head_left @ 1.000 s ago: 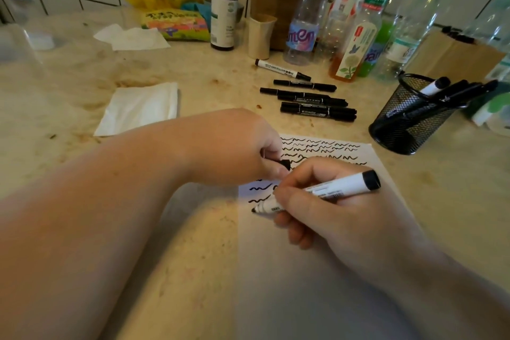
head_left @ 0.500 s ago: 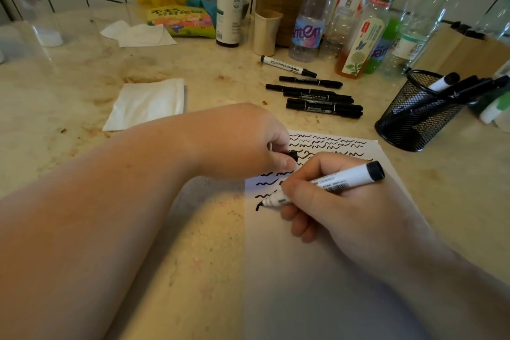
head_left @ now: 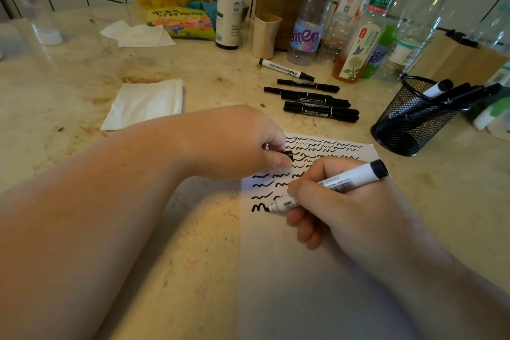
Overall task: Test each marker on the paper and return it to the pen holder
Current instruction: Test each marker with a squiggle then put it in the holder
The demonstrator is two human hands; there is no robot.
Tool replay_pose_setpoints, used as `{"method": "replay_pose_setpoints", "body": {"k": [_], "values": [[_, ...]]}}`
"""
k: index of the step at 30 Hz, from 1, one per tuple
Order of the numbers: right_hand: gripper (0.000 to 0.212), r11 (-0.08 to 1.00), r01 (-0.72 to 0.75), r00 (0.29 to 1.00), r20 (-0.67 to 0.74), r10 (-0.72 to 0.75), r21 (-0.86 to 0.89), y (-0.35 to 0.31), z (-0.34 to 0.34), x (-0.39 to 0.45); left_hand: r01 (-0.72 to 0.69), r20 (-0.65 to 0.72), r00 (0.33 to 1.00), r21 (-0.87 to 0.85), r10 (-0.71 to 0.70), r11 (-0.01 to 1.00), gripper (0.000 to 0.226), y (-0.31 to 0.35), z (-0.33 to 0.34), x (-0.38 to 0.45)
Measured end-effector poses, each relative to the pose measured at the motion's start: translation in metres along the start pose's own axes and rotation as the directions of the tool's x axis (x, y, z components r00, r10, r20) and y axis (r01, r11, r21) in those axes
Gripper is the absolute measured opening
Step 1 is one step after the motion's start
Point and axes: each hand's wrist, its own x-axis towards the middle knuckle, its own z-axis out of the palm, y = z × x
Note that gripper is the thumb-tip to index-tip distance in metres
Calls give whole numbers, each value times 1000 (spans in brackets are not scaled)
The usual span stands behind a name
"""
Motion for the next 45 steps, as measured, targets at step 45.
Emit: {"method": "replay_pose_setpoints", "body": {"k": [45], "values": [[22, 888, 217, 963, -235, -128, 406, 3, -23, 18, -45, -192, 980, 25, 49, 999, 20, 18, -5, -5]]}}
